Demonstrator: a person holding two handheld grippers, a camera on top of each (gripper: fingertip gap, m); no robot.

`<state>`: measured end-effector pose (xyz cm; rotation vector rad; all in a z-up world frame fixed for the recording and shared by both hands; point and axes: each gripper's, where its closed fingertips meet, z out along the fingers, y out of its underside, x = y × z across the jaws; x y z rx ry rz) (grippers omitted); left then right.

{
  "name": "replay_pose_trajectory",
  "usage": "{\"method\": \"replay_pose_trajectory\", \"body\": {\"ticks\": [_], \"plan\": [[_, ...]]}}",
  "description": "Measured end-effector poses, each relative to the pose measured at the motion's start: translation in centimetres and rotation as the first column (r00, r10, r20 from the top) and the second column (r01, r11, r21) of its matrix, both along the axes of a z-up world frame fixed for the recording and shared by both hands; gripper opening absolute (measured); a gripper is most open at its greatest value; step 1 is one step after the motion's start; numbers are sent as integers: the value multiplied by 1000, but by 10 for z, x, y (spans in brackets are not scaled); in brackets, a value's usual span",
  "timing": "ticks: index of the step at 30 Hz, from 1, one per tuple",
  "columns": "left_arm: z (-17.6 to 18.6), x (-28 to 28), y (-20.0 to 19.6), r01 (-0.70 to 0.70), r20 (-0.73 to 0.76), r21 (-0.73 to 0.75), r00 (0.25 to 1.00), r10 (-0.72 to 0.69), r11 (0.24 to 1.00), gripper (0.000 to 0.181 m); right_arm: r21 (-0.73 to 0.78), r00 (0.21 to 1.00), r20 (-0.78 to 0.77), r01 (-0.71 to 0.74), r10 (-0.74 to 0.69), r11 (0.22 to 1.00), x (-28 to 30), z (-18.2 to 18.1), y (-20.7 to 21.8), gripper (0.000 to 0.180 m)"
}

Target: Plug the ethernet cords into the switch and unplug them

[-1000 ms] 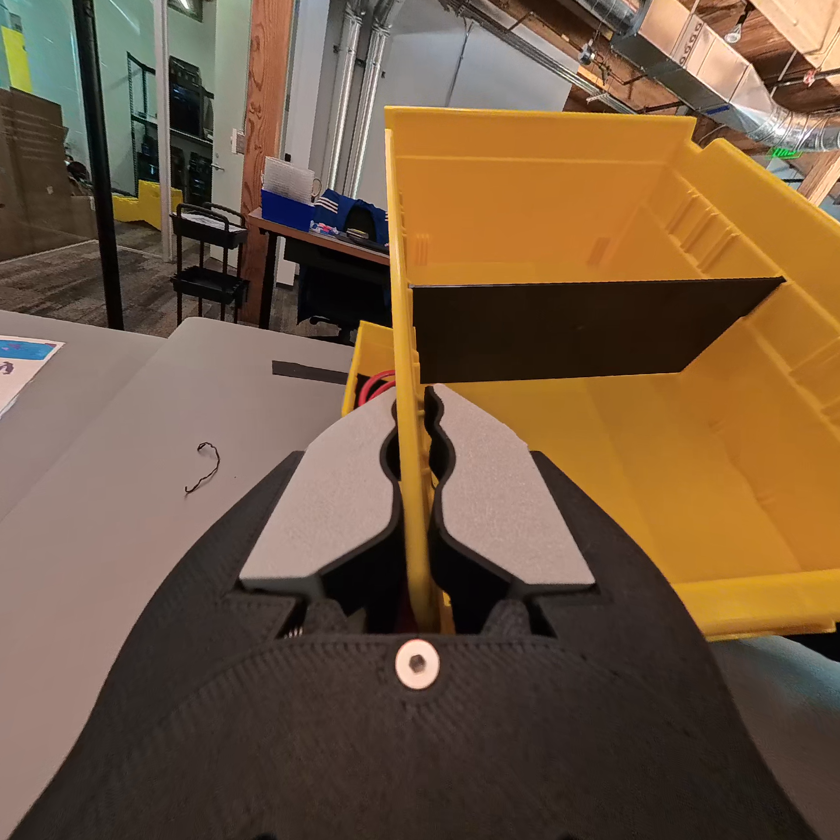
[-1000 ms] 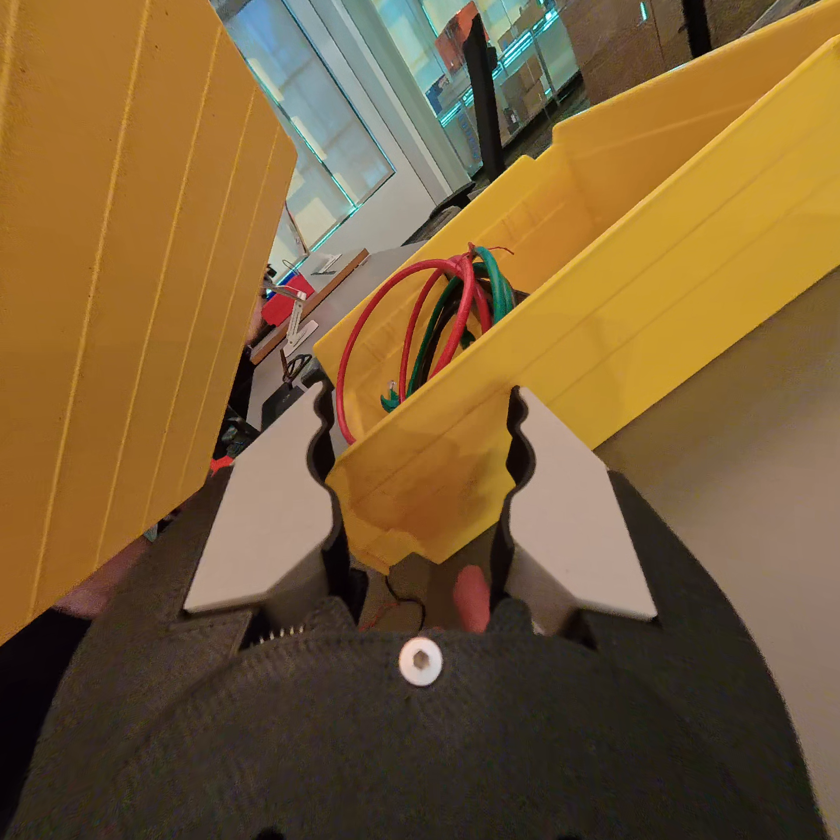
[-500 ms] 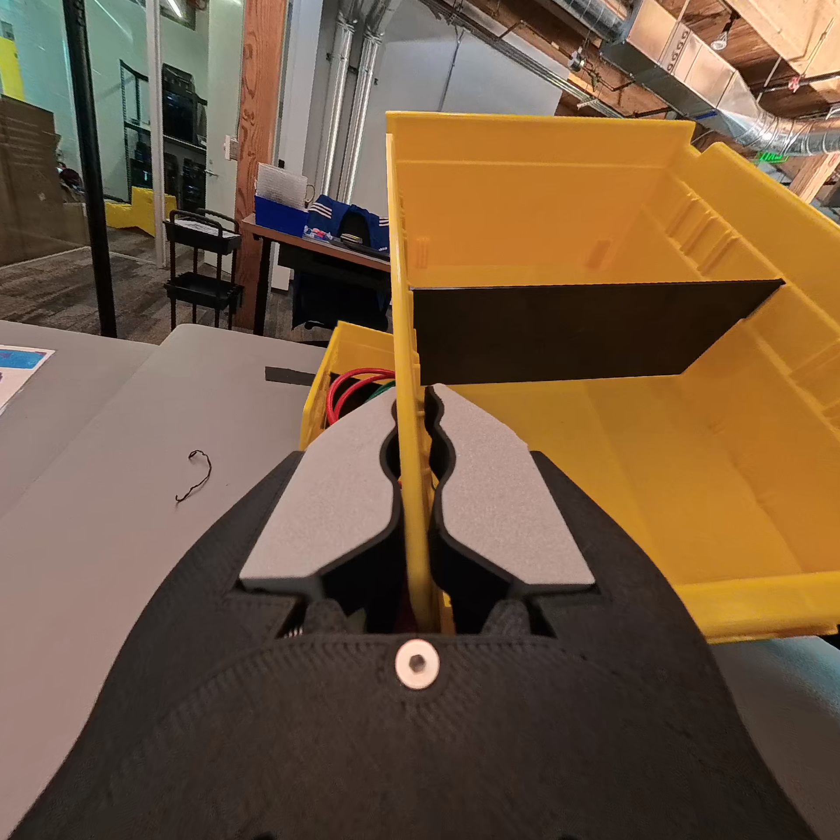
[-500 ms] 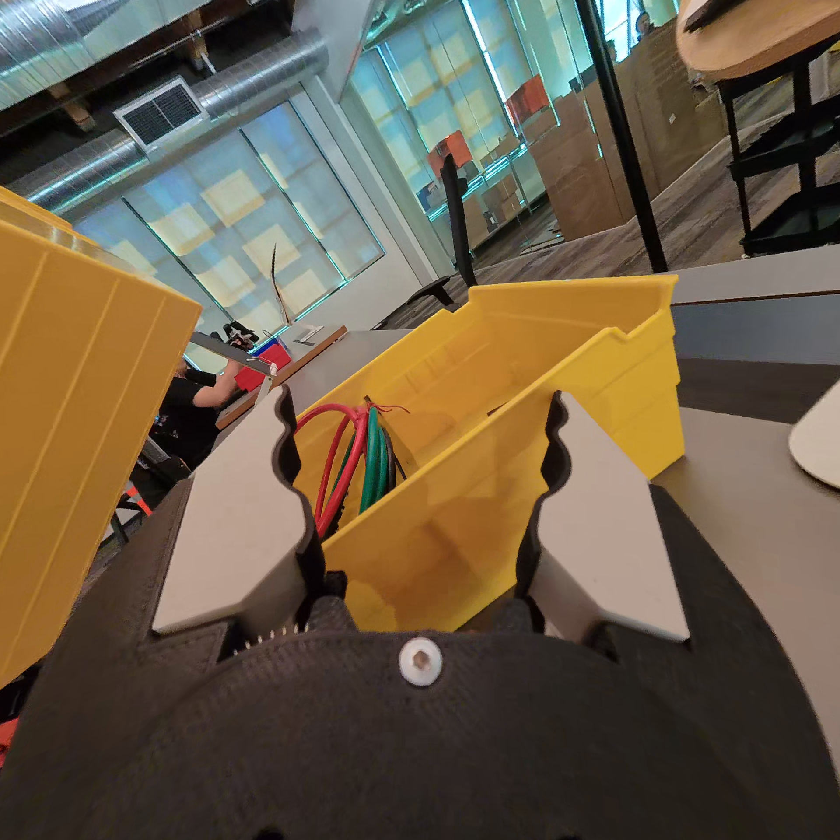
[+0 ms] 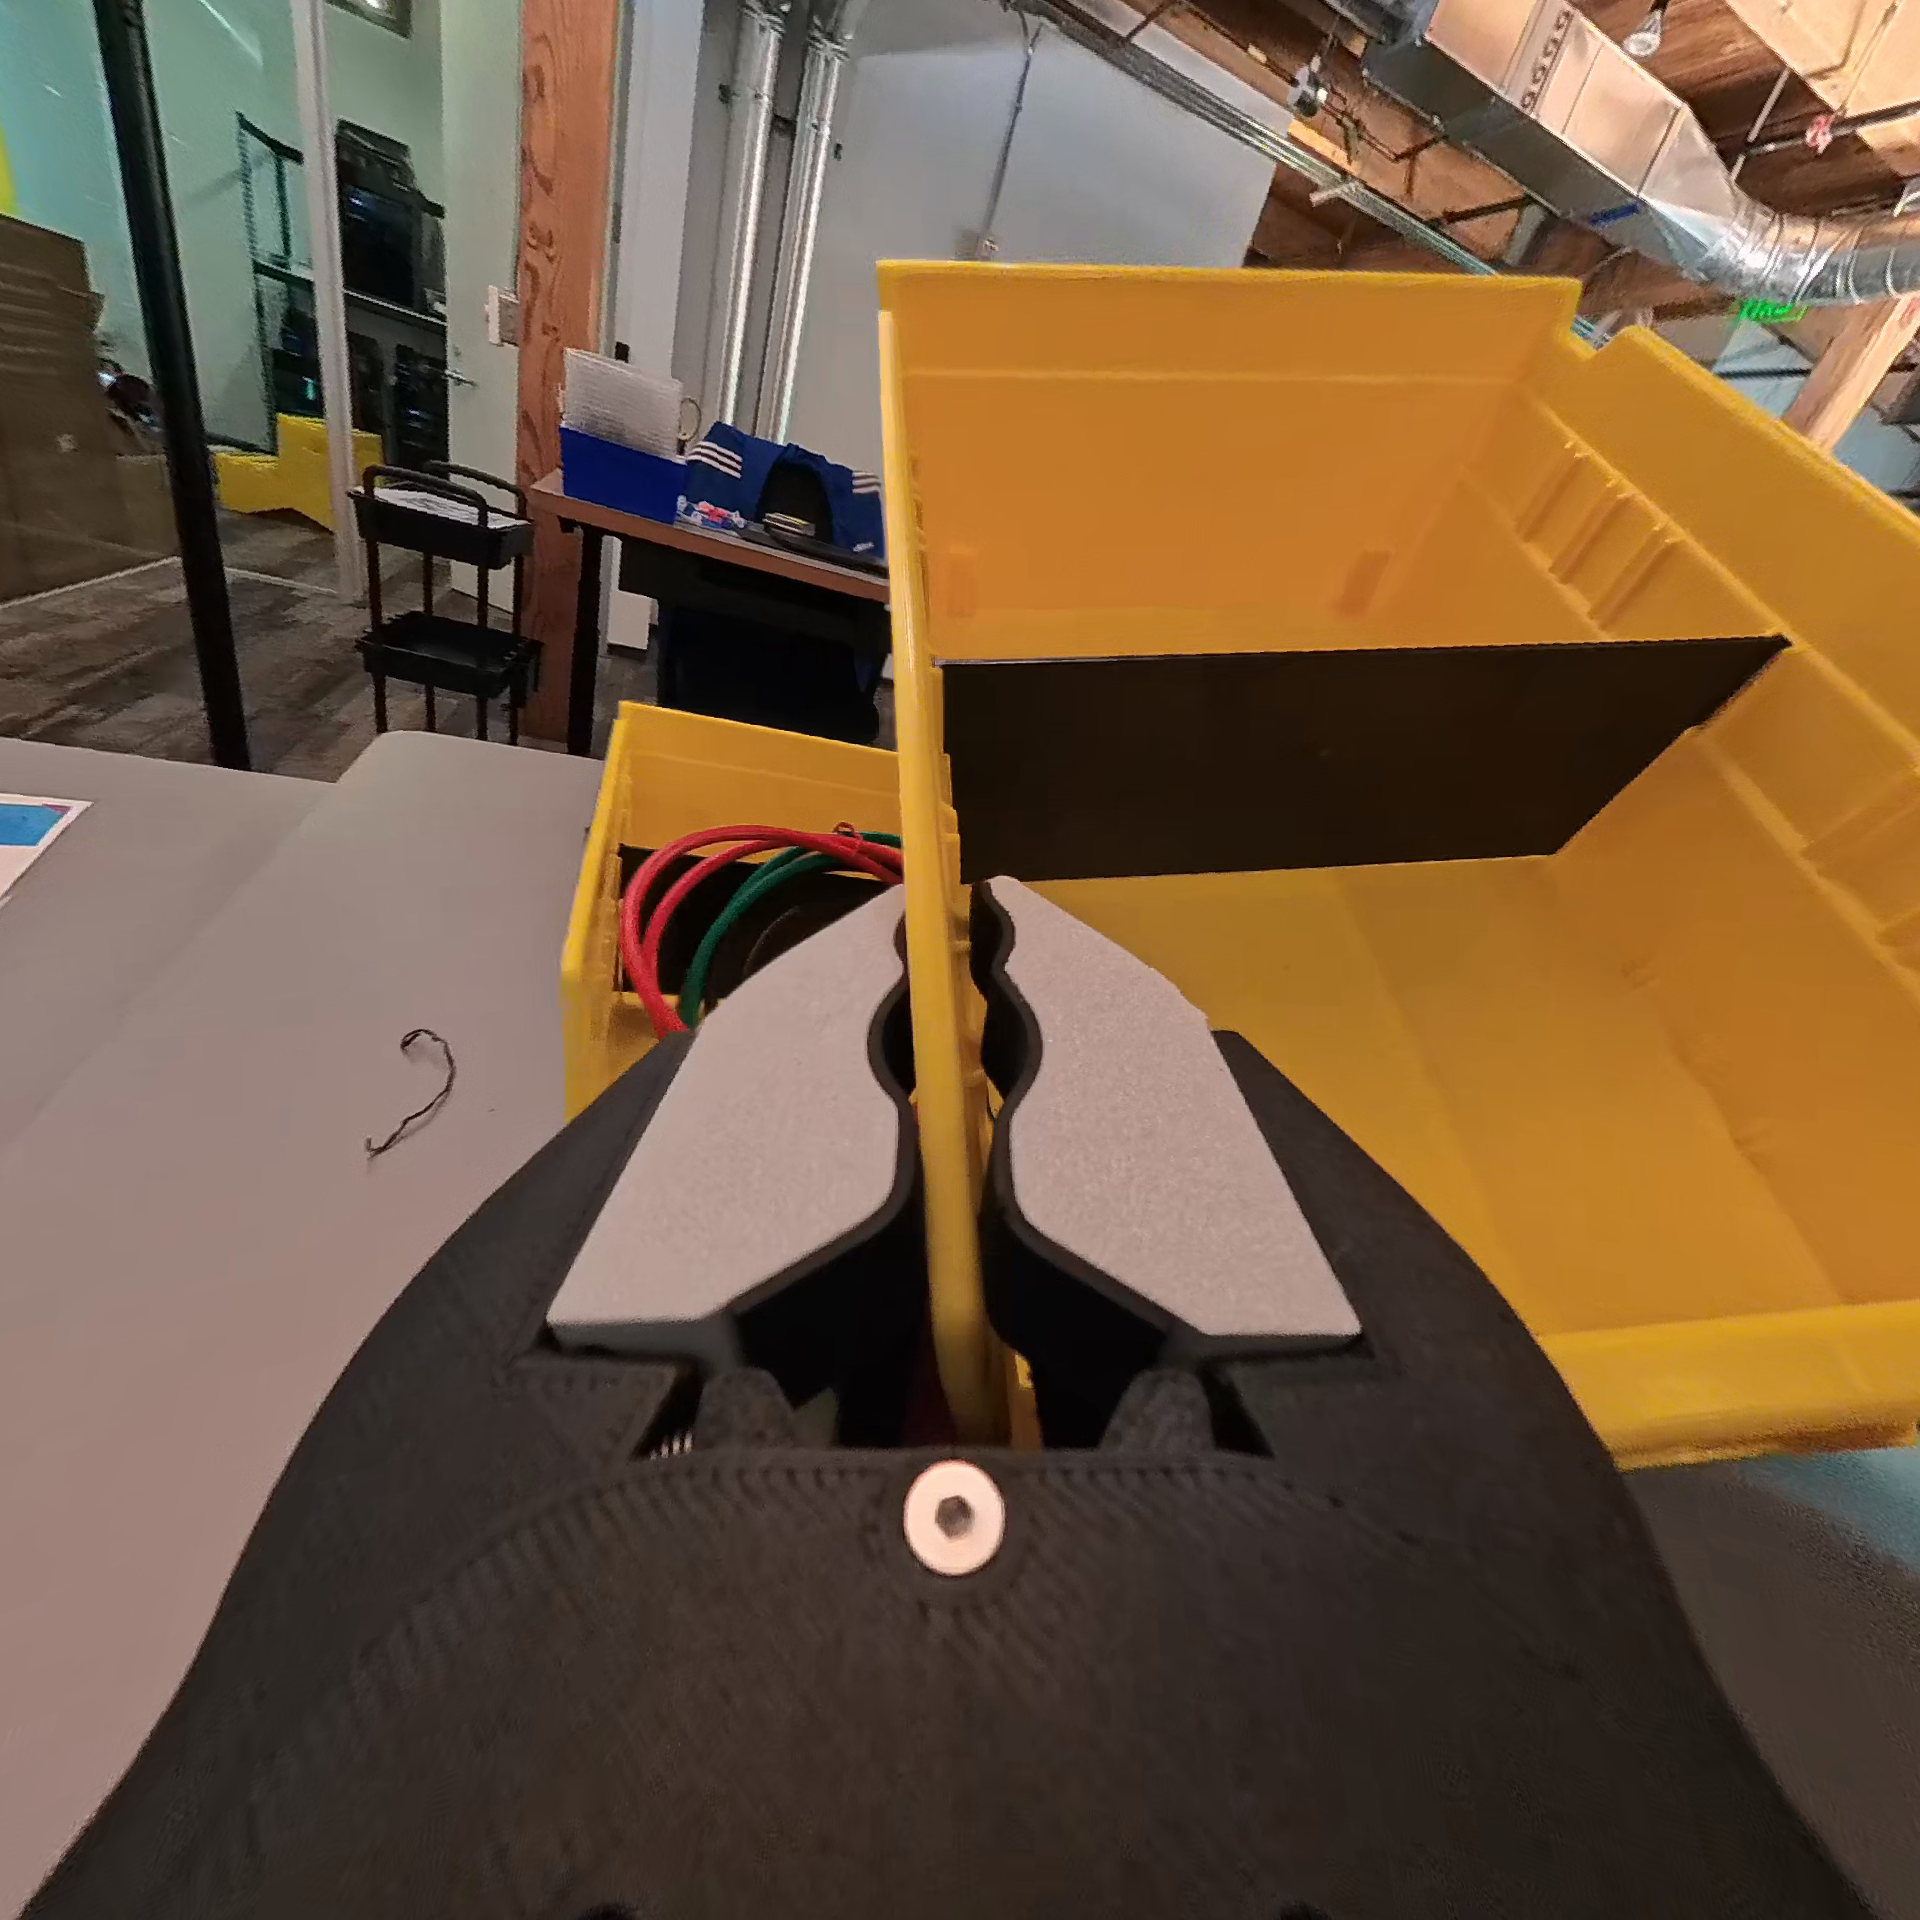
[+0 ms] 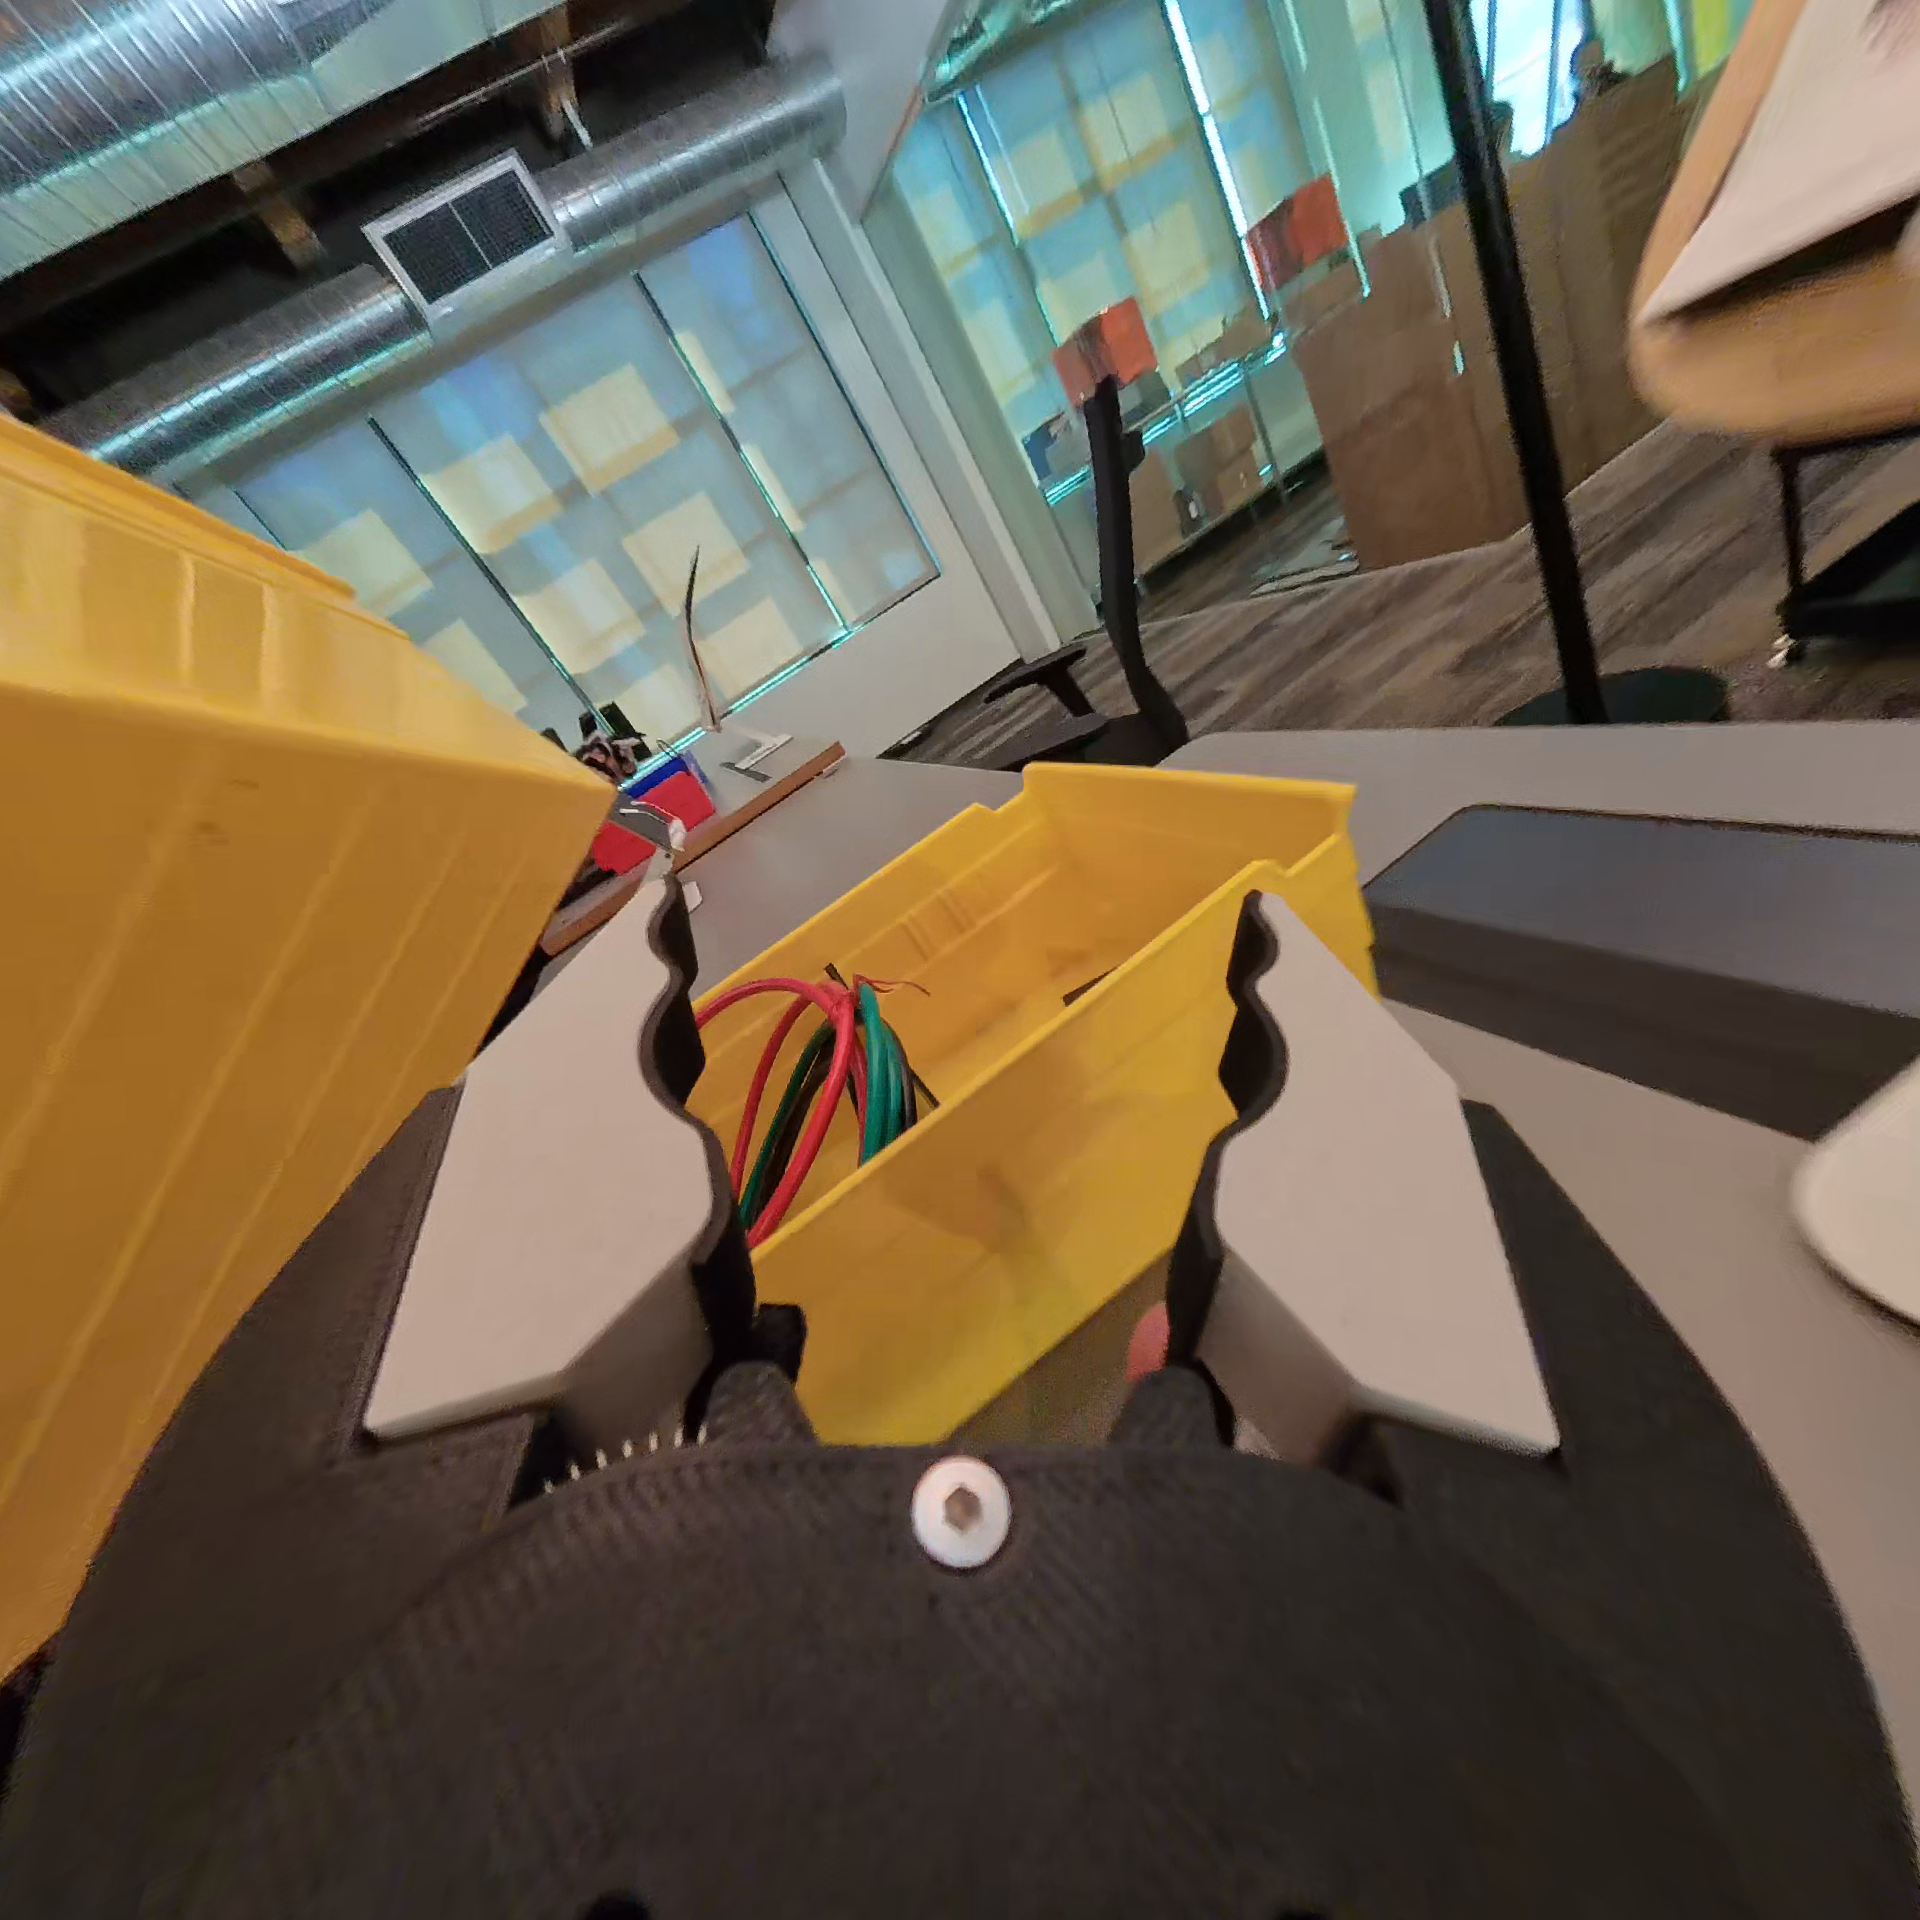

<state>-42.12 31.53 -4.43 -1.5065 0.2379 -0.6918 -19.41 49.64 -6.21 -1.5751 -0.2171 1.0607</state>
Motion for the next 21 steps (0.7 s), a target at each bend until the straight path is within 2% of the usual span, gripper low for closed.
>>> {"method": "replay_pose_trajectory", "body": {"ticks": [5, 9, 13, 18, 21], "plan": [[-1, 41, -2, 58, -45, -12, 997, -58, 998, 6, 68, 994, 58, 84, -88, 994, 75, 30, -61, 97], [-9, 91, -3, 123, -100, -47, 987, -127, 991, 6, 103, 964, 157, 201, -215, 974, 141, 26, -121, 93], [-15, 141, -2, 178, -151, -74, 971, -188, 981, 6, 71, 933, 50, 353, -356, 933, 212, 41, -176, 97], [-28, 212, 1, 215, -191, -122, 953, -235, 969, 6, 78, 938, -78, 342, -337, 936, 225, 60, -242, 108], [-37, 256, -5, 260, -240, -140, 927, -288, 955, 6, 114, 945, -103, 321, -310, 940, 217, 67, -268, 114]]}}
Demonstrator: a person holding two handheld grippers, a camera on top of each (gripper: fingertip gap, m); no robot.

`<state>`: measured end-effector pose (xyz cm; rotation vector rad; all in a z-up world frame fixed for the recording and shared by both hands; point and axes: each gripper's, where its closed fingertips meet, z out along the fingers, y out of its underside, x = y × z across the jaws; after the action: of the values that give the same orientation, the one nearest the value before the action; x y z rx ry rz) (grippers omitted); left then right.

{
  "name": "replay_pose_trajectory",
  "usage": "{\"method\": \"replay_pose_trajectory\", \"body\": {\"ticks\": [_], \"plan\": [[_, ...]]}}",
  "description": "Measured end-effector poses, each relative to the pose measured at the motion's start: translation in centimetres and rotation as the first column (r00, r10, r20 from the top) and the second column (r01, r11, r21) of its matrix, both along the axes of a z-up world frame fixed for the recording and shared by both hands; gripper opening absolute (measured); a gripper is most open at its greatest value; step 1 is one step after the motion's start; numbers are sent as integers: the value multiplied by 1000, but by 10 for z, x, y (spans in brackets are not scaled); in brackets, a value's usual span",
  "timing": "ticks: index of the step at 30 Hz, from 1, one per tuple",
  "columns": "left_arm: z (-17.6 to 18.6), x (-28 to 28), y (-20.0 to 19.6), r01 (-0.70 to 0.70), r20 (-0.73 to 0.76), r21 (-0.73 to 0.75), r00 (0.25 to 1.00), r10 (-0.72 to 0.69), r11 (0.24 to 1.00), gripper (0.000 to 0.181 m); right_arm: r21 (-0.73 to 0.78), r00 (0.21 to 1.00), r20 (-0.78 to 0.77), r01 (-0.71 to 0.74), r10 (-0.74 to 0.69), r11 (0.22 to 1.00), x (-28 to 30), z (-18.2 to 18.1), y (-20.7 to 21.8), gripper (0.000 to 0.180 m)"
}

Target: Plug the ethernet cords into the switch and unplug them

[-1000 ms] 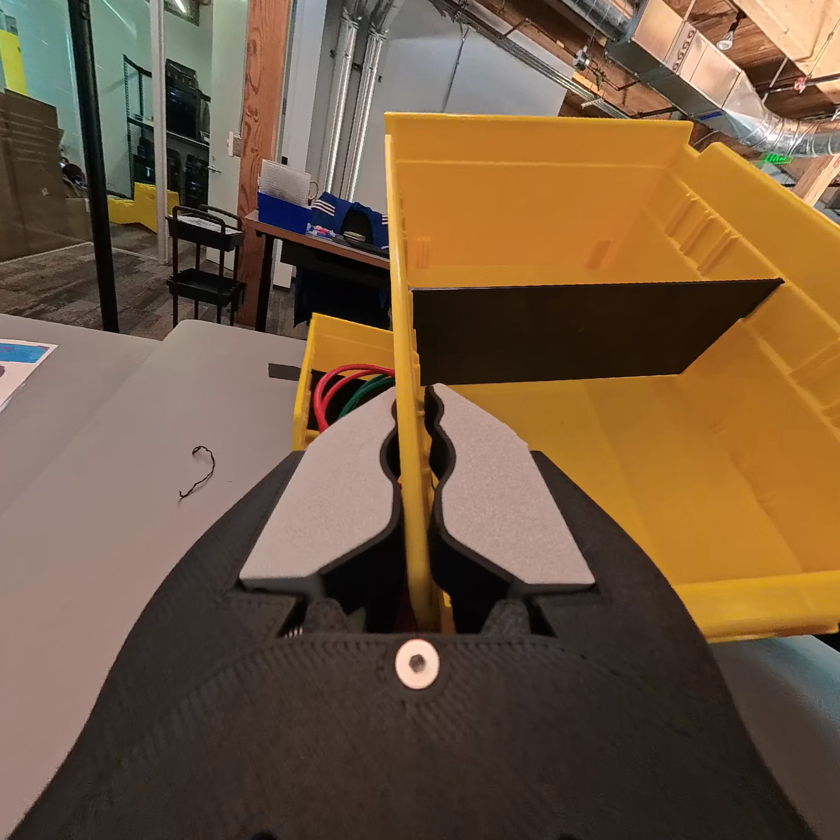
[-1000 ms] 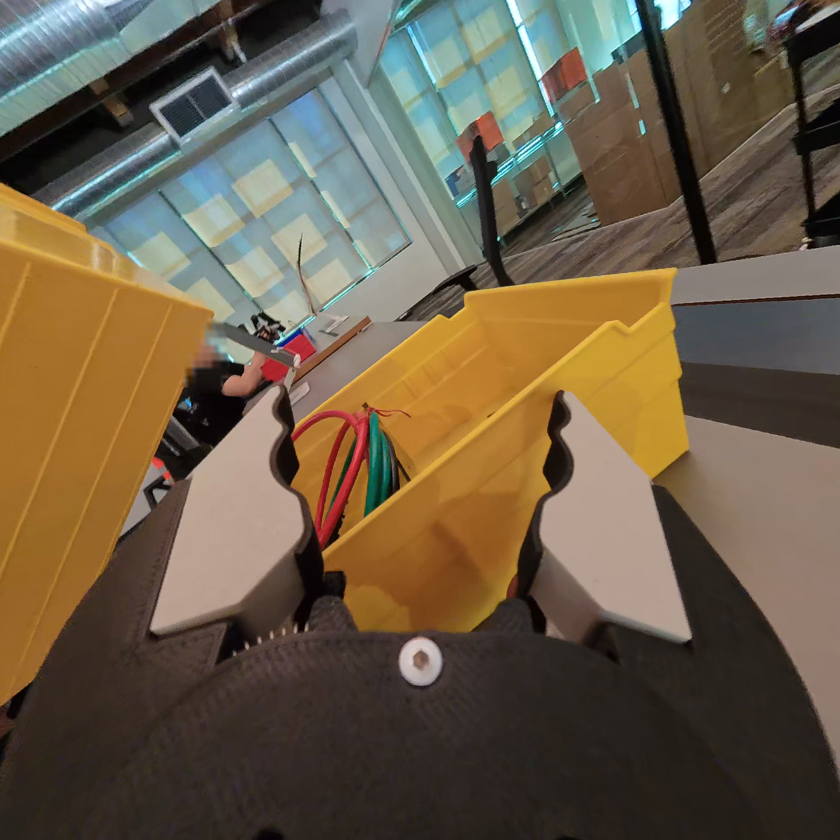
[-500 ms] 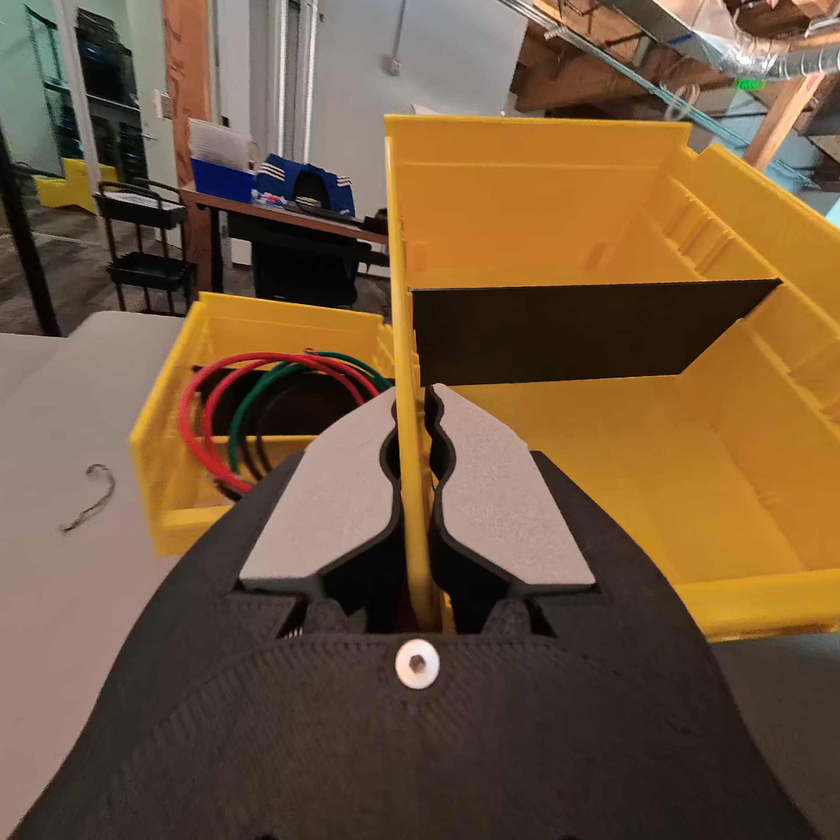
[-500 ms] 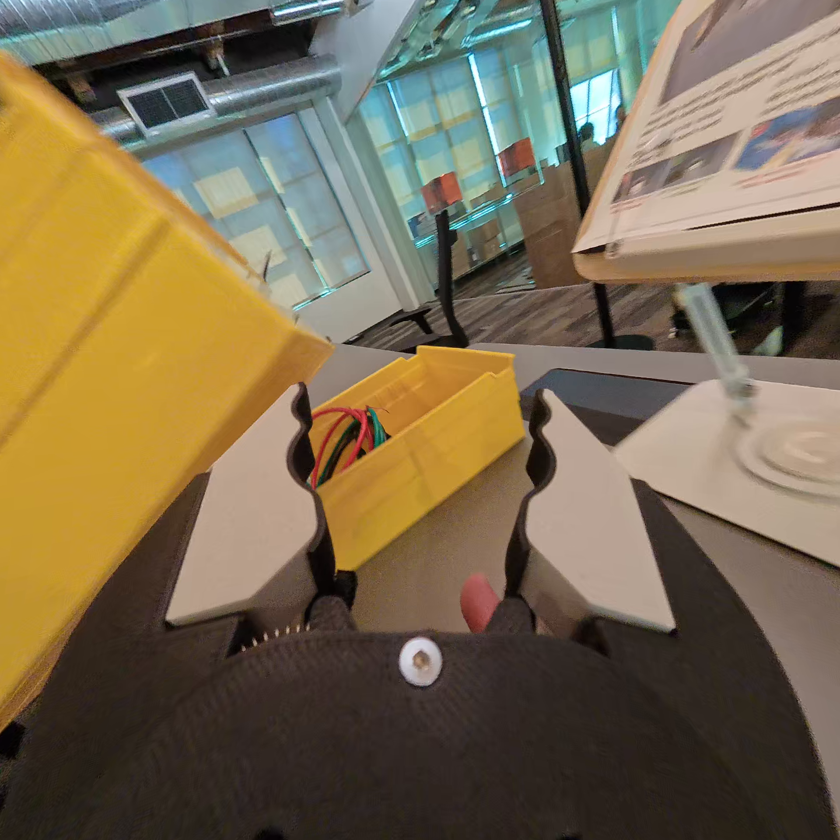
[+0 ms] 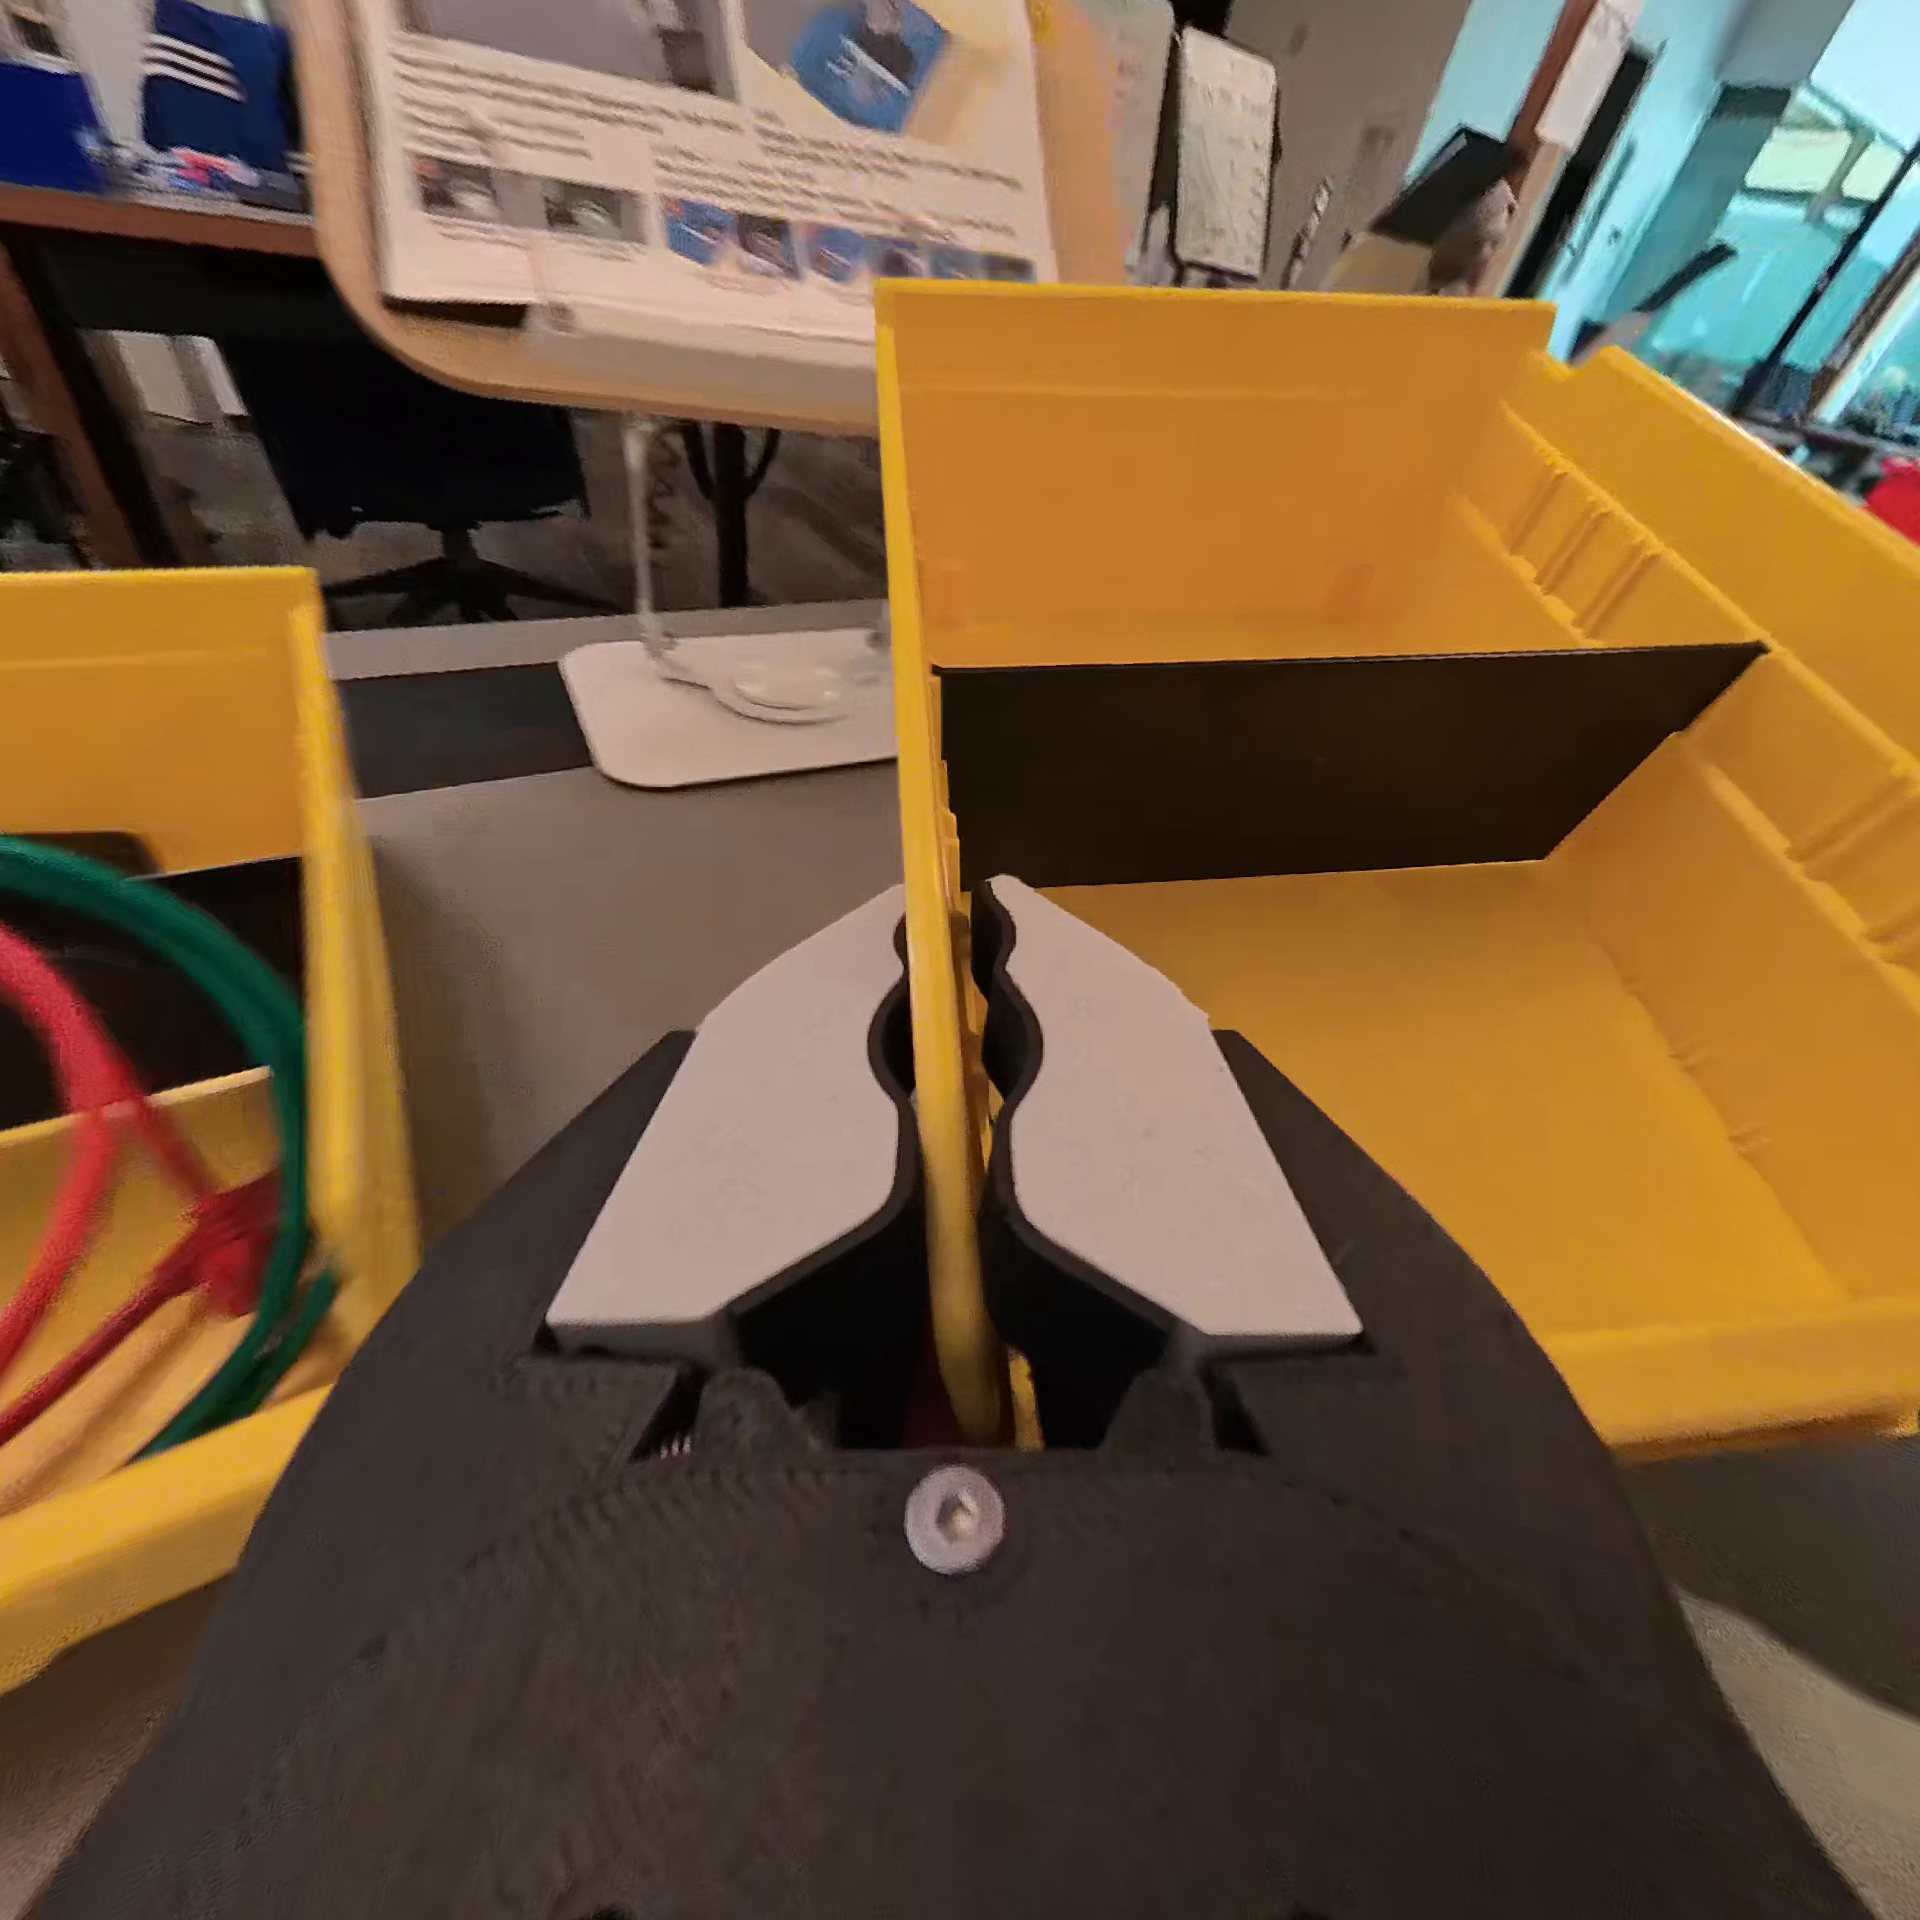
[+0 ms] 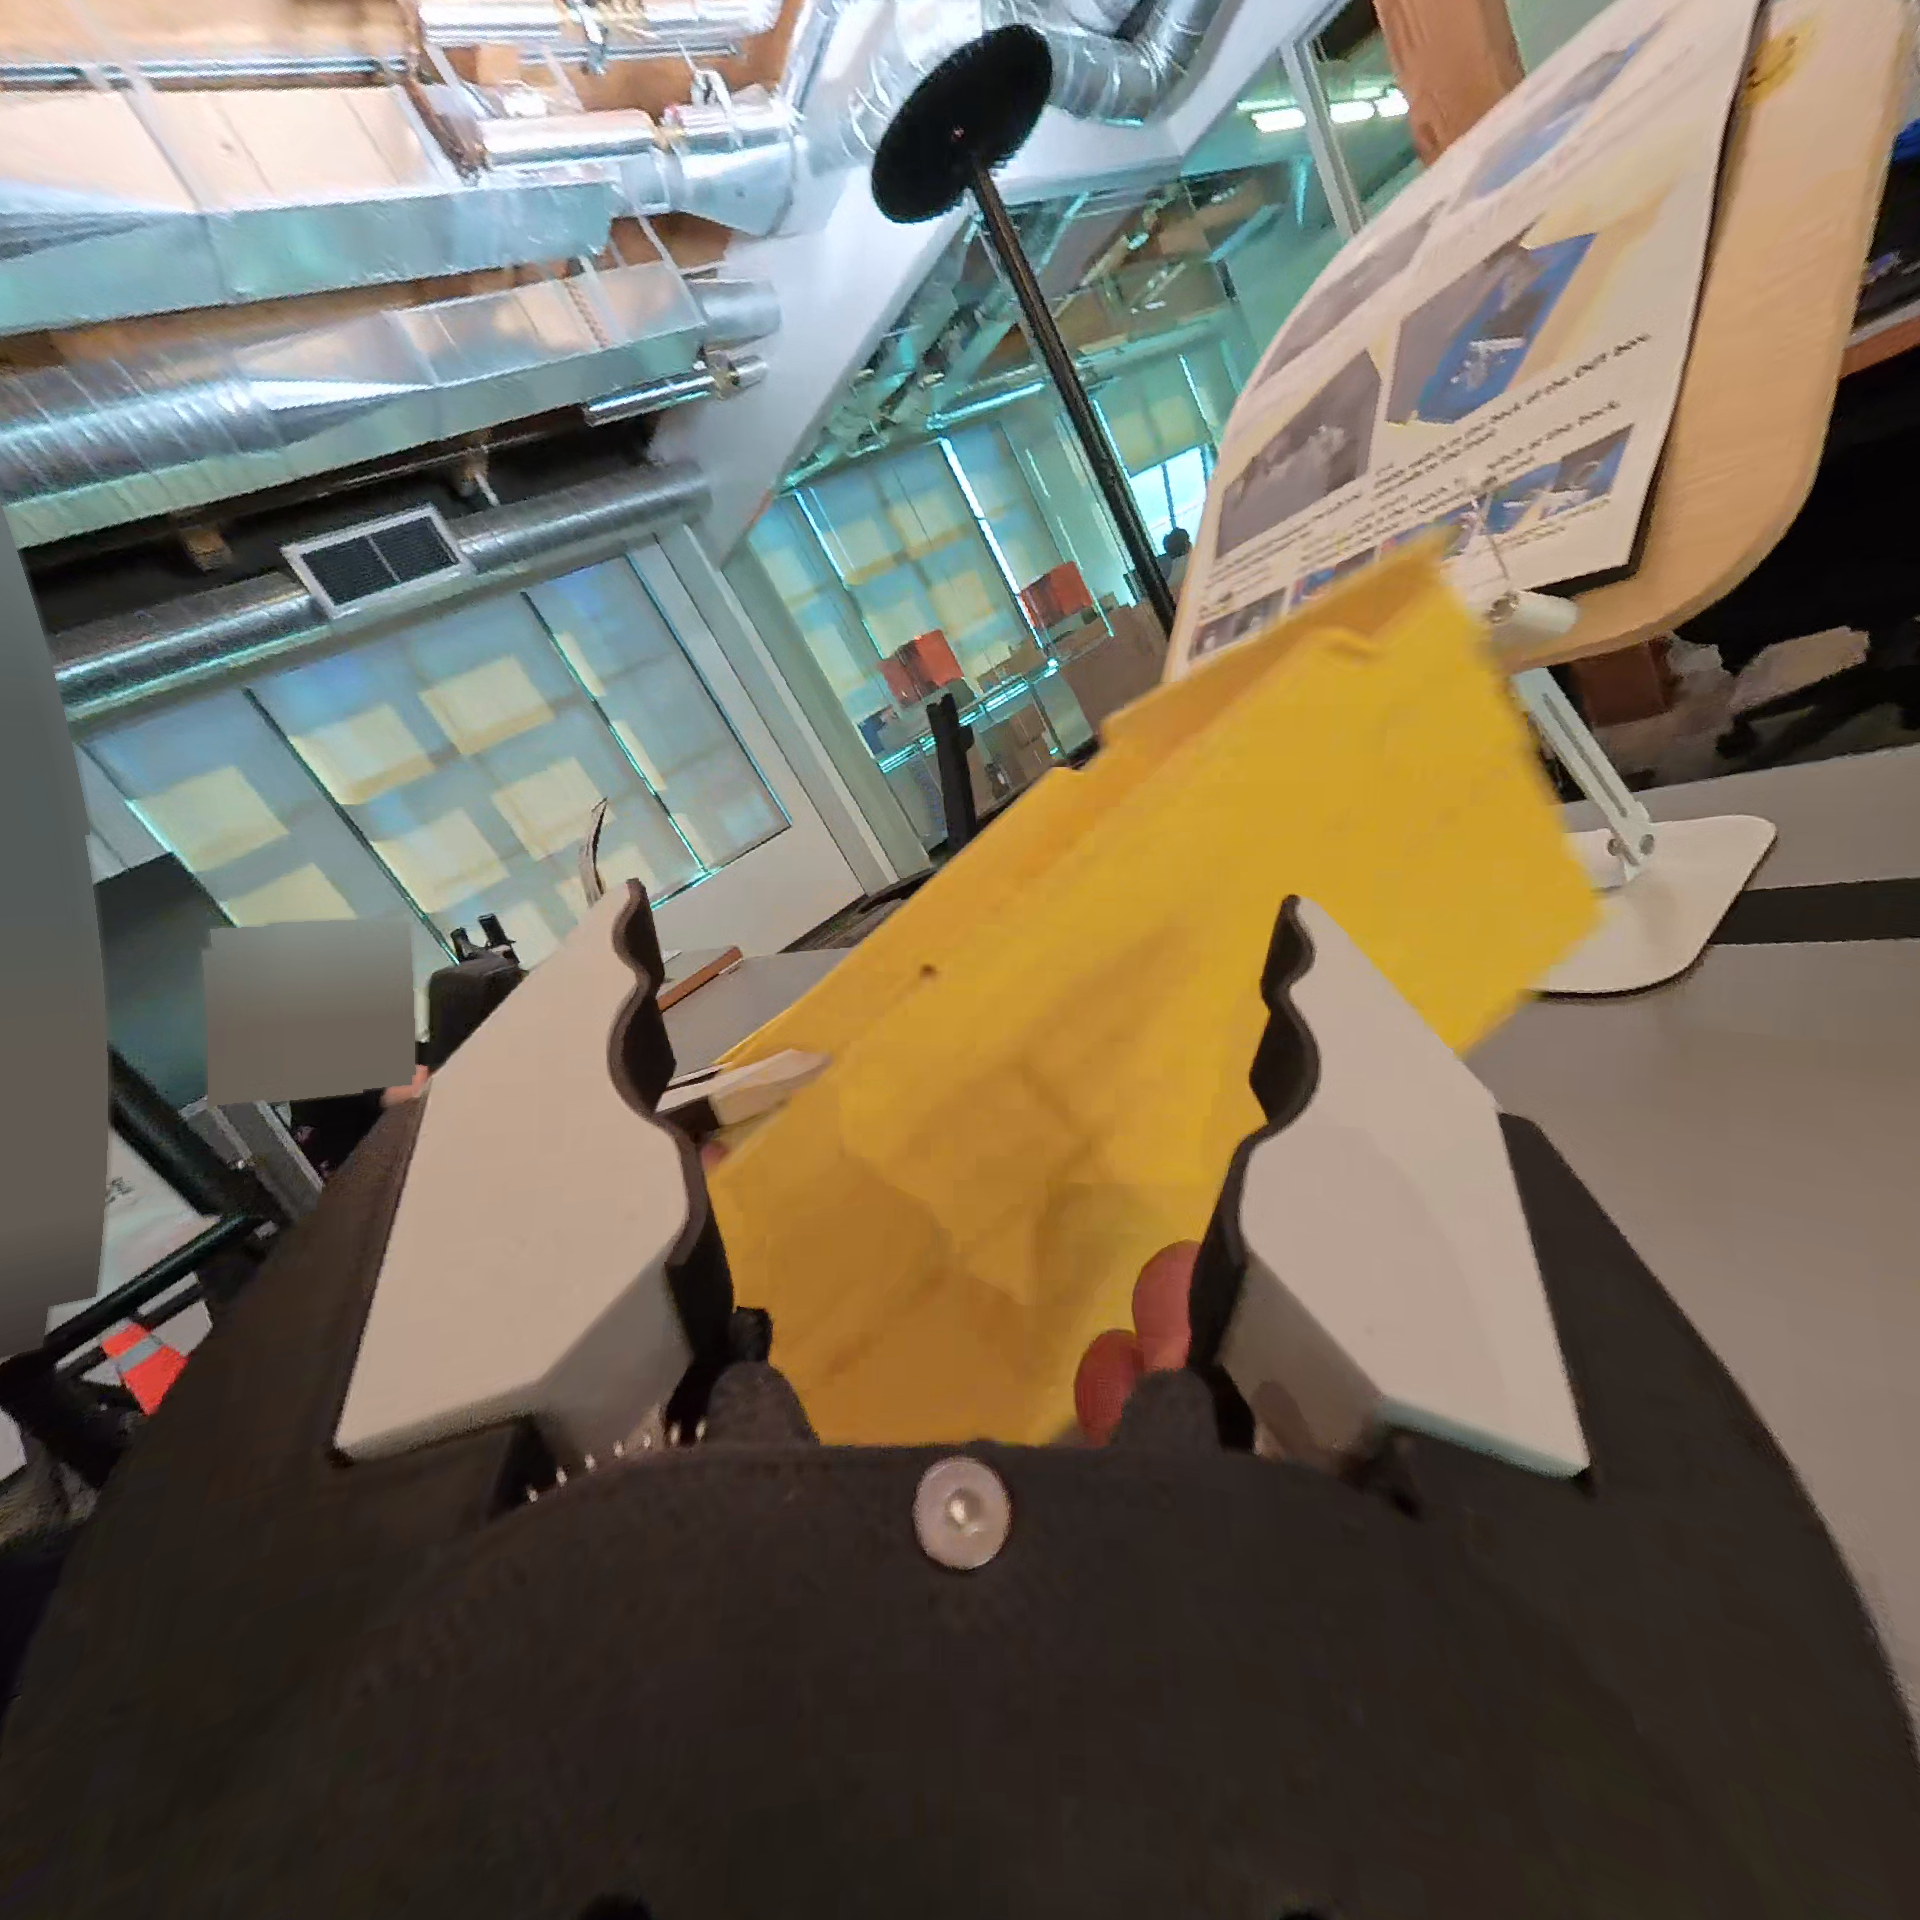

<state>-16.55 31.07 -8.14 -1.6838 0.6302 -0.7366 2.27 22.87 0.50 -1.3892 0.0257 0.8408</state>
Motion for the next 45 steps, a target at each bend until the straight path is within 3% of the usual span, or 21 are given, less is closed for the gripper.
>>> {"method": "replay_pose_trajectory", "body": {"ticks": [9, 18, 29, 35, 45], "plan": [[-21, 102, -18, 144, -43, -29, 988, -145, 989, 8, 2, 985, 33, 170, -170, 985, 45, -5, -39, 116], [-33, 204, -34, 268, -58, -27, 961, -269, 963, 18, -62, 952, 86, 301, -295, 952, 138, -26, -49, 121], [-54, 292, -48, 311, -37, -104, 948, -316, 945, 40, -143, 942, 191, 304, -275, 942, 228, -57, -27, 115], [-55, 330, -59, 358, -11, -114, 932, -361, 927, 61, -185, 930, 235, 327, -281, 927, 274, -80, -3, 113], [-50, 383, -67, 420, 178, -197, 904, -389, 886, 83, -208, 906, 336, 337, -257, 918, 342, -100, 33, 98]]}}
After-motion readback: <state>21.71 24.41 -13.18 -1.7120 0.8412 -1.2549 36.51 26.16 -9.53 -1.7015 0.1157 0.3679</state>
